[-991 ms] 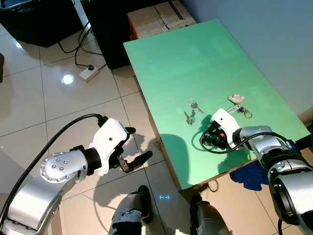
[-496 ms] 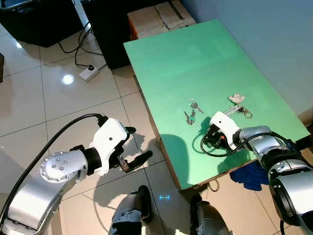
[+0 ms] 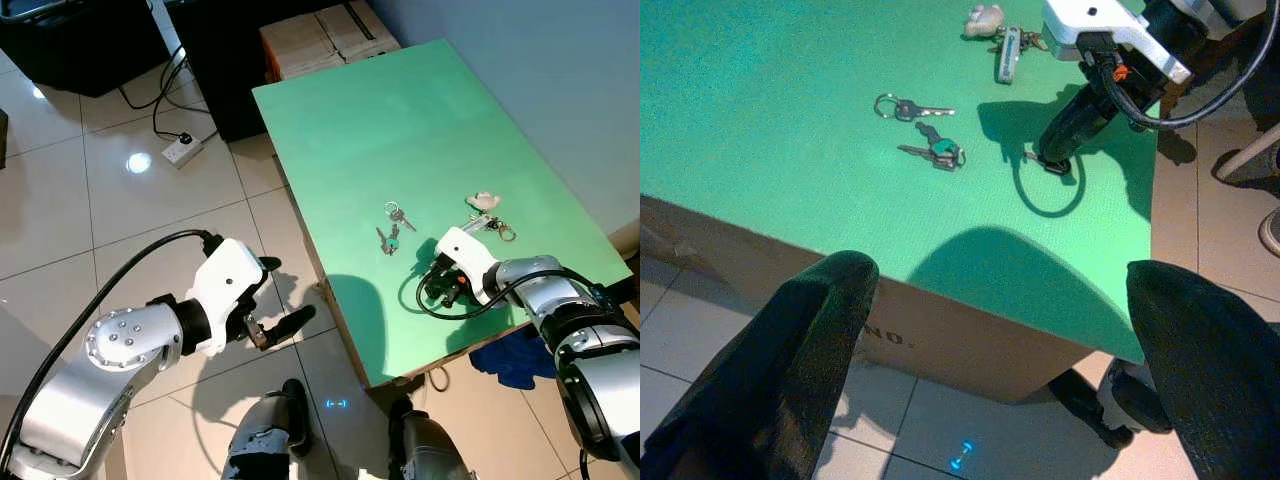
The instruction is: Hang keys on a hook
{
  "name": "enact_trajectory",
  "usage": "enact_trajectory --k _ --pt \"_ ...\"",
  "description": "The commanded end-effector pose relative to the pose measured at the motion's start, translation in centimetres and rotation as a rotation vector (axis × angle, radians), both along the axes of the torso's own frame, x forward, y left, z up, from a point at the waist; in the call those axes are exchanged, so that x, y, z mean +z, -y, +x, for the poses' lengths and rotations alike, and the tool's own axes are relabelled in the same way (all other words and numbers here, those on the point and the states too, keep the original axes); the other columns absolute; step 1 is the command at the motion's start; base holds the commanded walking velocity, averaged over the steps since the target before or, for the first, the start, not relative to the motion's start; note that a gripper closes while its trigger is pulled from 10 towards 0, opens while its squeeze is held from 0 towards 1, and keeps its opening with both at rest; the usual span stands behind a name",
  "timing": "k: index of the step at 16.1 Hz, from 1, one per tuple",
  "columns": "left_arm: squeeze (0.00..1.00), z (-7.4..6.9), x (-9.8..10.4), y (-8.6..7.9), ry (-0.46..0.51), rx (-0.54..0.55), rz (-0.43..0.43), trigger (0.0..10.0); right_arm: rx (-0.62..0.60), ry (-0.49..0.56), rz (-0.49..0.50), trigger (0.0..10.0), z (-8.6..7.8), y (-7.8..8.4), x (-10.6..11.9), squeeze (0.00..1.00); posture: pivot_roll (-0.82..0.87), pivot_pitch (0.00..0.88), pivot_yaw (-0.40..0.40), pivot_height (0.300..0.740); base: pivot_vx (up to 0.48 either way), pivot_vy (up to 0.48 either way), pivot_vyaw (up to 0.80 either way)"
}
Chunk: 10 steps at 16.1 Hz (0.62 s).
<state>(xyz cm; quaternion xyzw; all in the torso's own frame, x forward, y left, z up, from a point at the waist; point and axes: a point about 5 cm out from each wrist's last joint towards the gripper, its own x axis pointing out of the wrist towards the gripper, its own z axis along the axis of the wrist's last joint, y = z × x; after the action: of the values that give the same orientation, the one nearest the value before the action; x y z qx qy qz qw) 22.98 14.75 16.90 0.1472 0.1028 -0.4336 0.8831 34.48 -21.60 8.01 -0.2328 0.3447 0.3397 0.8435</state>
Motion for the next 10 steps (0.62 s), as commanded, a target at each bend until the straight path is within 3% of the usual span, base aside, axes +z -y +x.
enact_trajectory --k 1,10 --pt "0.0 -0.2 -0.3 0.2 -0.018 -0.008 0.005 10.0 -0.043 -0.024 0.022 0.0 -0.6 0.6 -0.7 0.0 0.05 0.319 0.066 0.74 0.0 0.0 0.0" --pt "0.0 0.2 -0.5 0.5 -0.013 -0.006 -0.002 10.0 -0.109 0.044 0.178 0.0 0.3 1.9 1.7 0.0 0.03 0.323 0.063 0.74 0.0 0.0 0.0"
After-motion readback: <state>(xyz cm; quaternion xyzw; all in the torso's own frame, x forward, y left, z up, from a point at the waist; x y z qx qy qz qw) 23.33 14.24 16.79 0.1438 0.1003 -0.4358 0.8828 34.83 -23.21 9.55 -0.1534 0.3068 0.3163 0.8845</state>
